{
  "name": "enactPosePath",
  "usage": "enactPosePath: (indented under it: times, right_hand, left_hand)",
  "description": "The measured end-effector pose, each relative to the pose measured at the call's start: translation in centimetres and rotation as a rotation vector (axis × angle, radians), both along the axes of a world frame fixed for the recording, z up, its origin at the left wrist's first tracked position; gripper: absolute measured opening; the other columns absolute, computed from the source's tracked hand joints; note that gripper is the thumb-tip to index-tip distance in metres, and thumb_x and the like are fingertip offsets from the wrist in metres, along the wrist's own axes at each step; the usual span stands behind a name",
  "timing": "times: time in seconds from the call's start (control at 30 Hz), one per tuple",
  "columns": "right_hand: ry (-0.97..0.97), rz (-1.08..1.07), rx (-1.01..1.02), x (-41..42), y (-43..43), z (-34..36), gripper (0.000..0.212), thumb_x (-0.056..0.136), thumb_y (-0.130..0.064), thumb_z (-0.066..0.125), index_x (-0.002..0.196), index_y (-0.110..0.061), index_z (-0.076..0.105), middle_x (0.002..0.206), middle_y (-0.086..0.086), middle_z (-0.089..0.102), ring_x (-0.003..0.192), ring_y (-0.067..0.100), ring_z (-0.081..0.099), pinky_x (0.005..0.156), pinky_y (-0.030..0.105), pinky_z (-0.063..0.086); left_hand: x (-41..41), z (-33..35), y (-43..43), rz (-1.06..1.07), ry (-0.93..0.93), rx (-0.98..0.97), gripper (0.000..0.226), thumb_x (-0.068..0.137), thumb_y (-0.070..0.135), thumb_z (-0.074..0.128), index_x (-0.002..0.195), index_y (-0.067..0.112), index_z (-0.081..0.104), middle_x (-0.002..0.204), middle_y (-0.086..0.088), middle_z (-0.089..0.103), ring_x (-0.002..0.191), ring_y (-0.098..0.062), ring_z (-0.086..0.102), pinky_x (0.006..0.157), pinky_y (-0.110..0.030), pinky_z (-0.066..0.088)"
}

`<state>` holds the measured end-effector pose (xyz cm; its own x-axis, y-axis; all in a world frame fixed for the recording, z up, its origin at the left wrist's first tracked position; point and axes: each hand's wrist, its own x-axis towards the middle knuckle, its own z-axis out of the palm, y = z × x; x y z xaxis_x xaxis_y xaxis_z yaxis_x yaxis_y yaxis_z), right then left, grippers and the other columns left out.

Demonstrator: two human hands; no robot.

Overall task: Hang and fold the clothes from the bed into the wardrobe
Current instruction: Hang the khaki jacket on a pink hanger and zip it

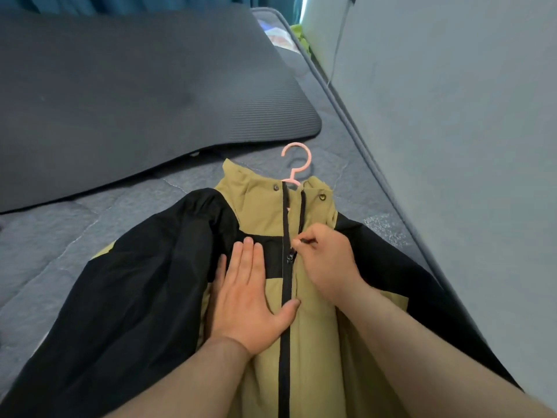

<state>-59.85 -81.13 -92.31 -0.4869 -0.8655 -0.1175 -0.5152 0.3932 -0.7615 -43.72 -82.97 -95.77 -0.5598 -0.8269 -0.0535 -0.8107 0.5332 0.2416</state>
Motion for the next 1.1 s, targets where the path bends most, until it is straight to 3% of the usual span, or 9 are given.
enactPosePath:
  times: [0.17, 0.33, 0.43, 0.5, 0.53, 0.67, 0.83, 1.0, 1.1]
  right_hand:
    - [0.113, 0.111, 0.026, -2.6, -5.7, 4.7, 0.014, 0.091, -0.017, 0.062, 0.081, -0.007, 0.064, 0.069, -0.011, 0.054, 0.063, -0.001, 0.049, 0.056, 0.012, 0.035]
    - [0.112, 0.077, 0.124, -5.8, -12.8, 7.0, 0.030, 0.085, -0.015, 0.067, 0.061, -0.019, 0.050, 0.065, -0.011, 0.054, 0.065, 0.011, 0.055, 0.057, 0.026, 0.038]
    - [-0.051, 0.001, 0.131, -5.8, -12.7, 5.4, 0.015, 0.084, -0.028, 0.070, 0.093, -0.016, 0.065, 0.091, -0.007, 0.058, 0.087, 0.016, 0.059, 0.076, 0.032, 0.048]
    - [-0.092, -0.200, 0.157, -5.1, -11.5, 4.4, 0.054, 0.079, -0.052, 0.066, 0.119, -0.017, 0.058, 0.116, 0.001, 0.053, 0.108, 0.021, 0.054, 0.091, 0.039, 0.048]
    - [-0.103, -0.241, 0.193, -4.8, -11.1, 3.9, 0.059, 0.076, -0.062, 0.061, 0.115, -0.017, 0.059, 0.114, 0.004, 0.054, 0.107, 0.023, 0.054, 0.089, 0.040, 0.048]
    - [-0.128, 0.037, 0.344, -4.2, -9.7, 3.9, 0.043, 0.080, -0.061, 0.056, 0.074, -0.019, 0.056, 0.086, 0.001, 0.063, 0.085, 0.021, 0.060, 0.069, 0.032, 0.043]
    - [-0.308, 0.060, 0.196, -3.2, -8.4, 4.1, 0.028, 0.082, -0.041, 0.067, 0.094, -0.016, 0.065, 0.090, 0.004, 0.072, 0.088, 0.025, 0.068, 0.085, 0.045, 0.054]
    - [-0.113, 0.033, 0.008, -0.5, -4.7, 4.9, 0.023, 0.081, -0.041, 0.065, 0.083, -0.018, 0.063, 0.078, -0.003, 0.067, 0.081, 0.022, 0.064, 0.081, 0.047, 0.053]
    - [-0.049, 0.133, 0.055, 2.3, -1.2, 6.1, 0.023, 0.077, -0.053, 0.063, 0.085, -0.032, 0.067, 0.087, -0.012, 0.069, 0.093, 0.016, 0.065, 0.089, 0.042, 0.051]
  left_hand:
    - [0.2, -0.5, 0.0, -0.030, -0.044, 0.031, 0.109, 0.067, 0.073, 0.048, 0.148, 0.002, 0.028, 0.157, -0.012, 0.022, 0.146, -0.024, 0.013, 0.114, -0.045, 0.013]
    - [0.3, -1.1, -0.2, -0.053, -0.029, 0.025, 0.114, 0.062, 0.071, 0.052, 0.149, 0.002, 0.026, 0.157, -0.013, 0.022, 0.148, -0.025, 0.012, 0.115, -0.045, 0.011]
    - [0.1, -1.6, -0.4, -0.045, 0.049, 0.010, 0.116, 0.057, 0.070, 0.056, 0.147, 0.001, 0.030, 0.156, -0.015, 0.026, 0.149, -0.023, 0.009, 0.115, -0.046, 0.014]
    - [0.0, -1.7, -0.5, -0.039, 0.083, 0.002, 0.116, 0.055, 0.069, 0.057, 0.145, 0.001, 0.032, 0.154, -0.016, 0.030, 0.149, -0.022, 0.009, 0.114, -0.047, 0.017]
    - [-0.1, -1.8, -0.5, -0.038, 0.096, -0.005, 0.116, 0.054, 0.069, 0.057, 0.145, 0.001, 0.032, 0.153, -0.016, 0.031, 0.149, -0.021, 0.008, 0.114, -0.047, 0.017]
    - [0.1, -1.7, -0.4, -0.044, 0.066, 0.006, 0.115, 0.057, 0.070, 0.055, 0.146, 0.003, 0.028, 0.154, -0.014, 0.029, 0.149, -0.021, 0.009, 0.111, -0.049, 0.021]
    - [0.3, -1.3, -0.2, -0.057, 0.035, -0.032, 0.107, 0.066, 0.069, 0.051, 0.147, 0.001, 0.031, 0.155, -0.015, 0.026, 0.145, -0.027, 0.018, 0.114, -0.044, 0.012]
    - [0.0, -1.1, -0.2, -0.019, 0.088, -0.034, 0.104, 0.071, 0.070, 0.043, 0.150, 0.004, 0.026, 0.158, -0.012, 0.022, 0.147, -0.020, 0.007, 0.116, -0.043, 0.010]
    - [0.0, 0.3, -0.3, 0.000, 0.159, 0.039, 0.101, 0.072, 0.071, 0.036, 0.151, 0.009, 0.023, 0.157, -0.011, 0.024, 0.147, -0.023, 0.013, 0.120, -0.037, 0.012]
